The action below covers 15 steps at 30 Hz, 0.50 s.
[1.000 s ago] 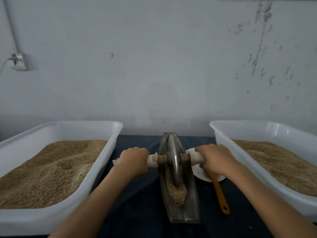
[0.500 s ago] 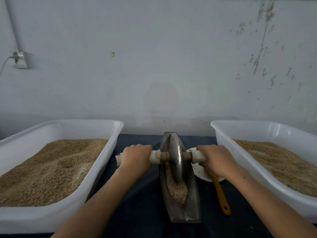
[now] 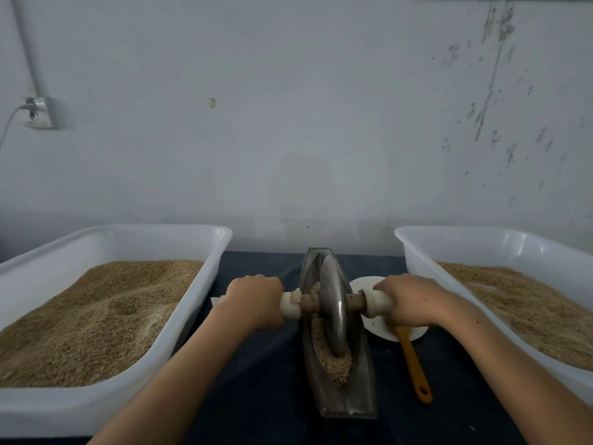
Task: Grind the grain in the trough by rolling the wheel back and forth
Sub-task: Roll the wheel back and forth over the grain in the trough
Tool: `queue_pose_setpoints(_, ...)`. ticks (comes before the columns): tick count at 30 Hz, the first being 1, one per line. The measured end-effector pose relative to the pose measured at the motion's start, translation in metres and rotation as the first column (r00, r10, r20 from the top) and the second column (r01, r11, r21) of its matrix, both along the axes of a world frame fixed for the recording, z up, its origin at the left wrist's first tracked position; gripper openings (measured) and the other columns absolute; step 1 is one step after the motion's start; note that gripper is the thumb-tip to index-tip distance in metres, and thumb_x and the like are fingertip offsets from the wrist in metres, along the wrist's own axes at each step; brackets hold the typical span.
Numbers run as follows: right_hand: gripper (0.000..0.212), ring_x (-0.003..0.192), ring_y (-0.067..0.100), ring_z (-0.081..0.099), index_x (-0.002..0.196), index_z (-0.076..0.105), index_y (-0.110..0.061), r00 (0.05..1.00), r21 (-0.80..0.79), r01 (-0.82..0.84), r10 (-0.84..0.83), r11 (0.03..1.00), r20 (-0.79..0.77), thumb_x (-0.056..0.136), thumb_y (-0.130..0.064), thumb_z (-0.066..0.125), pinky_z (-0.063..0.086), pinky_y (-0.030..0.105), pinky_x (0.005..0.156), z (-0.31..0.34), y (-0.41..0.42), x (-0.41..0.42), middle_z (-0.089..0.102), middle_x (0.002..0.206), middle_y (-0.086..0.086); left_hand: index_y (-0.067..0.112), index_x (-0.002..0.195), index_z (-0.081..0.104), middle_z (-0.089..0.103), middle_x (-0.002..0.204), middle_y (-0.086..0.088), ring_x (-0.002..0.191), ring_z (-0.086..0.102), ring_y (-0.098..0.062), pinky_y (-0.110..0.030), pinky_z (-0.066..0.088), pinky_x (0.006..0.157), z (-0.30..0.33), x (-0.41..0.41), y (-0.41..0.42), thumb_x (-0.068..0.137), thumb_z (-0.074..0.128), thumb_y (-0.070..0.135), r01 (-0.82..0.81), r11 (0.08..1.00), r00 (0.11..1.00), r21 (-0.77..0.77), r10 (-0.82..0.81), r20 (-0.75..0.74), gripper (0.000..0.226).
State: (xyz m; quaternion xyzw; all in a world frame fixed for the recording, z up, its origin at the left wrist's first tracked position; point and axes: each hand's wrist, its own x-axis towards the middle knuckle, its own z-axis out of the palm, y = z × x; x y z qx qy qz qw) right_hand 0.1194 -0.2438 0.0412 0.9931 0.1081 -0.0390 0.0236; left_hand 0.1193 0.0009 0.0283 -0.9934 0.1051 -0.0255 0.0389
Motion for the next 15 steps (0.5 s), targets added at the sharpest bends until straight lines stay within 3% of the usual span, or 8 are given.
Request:
queue_pose_setpoints(3,0.017,0.082,0.012,0.06,0.086,0.055,-0.03,1.0,0.018,-0.001,0.002,1.0,-0.028,0.081,-0.019,0.067,0.041,0.021,0.061,0.0,0.0,0.001,0.064,0.09,-0.005,0.017,0.113,0.057,0.063,0.102,-0.001,0.091,0.061,-0.017,-0.03,0.048,0.081,0.0,-0.001,-0.001,0.083,0.066,0.032,-0.013,1.0,1.0,0.002,0.013,-0.023,0.035)
queue_pose_setpoints(6,0.022,0.078,0.01,0.056,0.077,0.048,-0.033,1.0,0.027,-0.007,0.006,1.0,0.026,0.083,-0.022,0.066,0.035,0.019,0.057,-0.004,0.001,0.002,0.058,0.084,-0.009,0.018,0.11,0.057,0.063,0.101,0.0,0.087,0.058,-0.014,-0.027,0.045,0.075,-0.003,0.0,-0.002,0.084,0.065,0.032,-0.027,1.0,0.999,0.003,0.027,0.042,0.03)
queue_pose_setpoints(11,0.009,0.088,0.012,0.057,0.091,0.051,-0.032,0.923,0.099,-0.046,0.005,0.994,0.384,0.089,-0.027,0.058,0.039,0.026,0.08,-0.021,0.005,0.005,0.061,0.092,-0.008,0.021,0.103,0.053,0.062,0.1,0.002,0.078,0.05,-0.014,-0.028,0.037,0.068,-0.013,0.003,-0.004,0.089,0.057,0.028,-0.039,0.997,0.971,-0.06,0.052,0.232,0.016)
queue_pose_setpoints(15,0.01,0.086,0.013,0.052,0.089,0.049,-0.031,0.854,0.058,-0.071,0.03,0.996,0.519,0.09,-0.025,0.057,0.033,0.029,0.08,-0.028,0.006,0.007,0.059,0.091,-0.01,0.022,0.103,0.05,0.063,0.1,0.003,0.084,0.057,-0.014,-0.026,0.037,0.067,-0.019,0.004,-0.002,0.09,0.055,0.031,-0.012,0.994,0.955,-0.104,0.043,0.293,0.017)
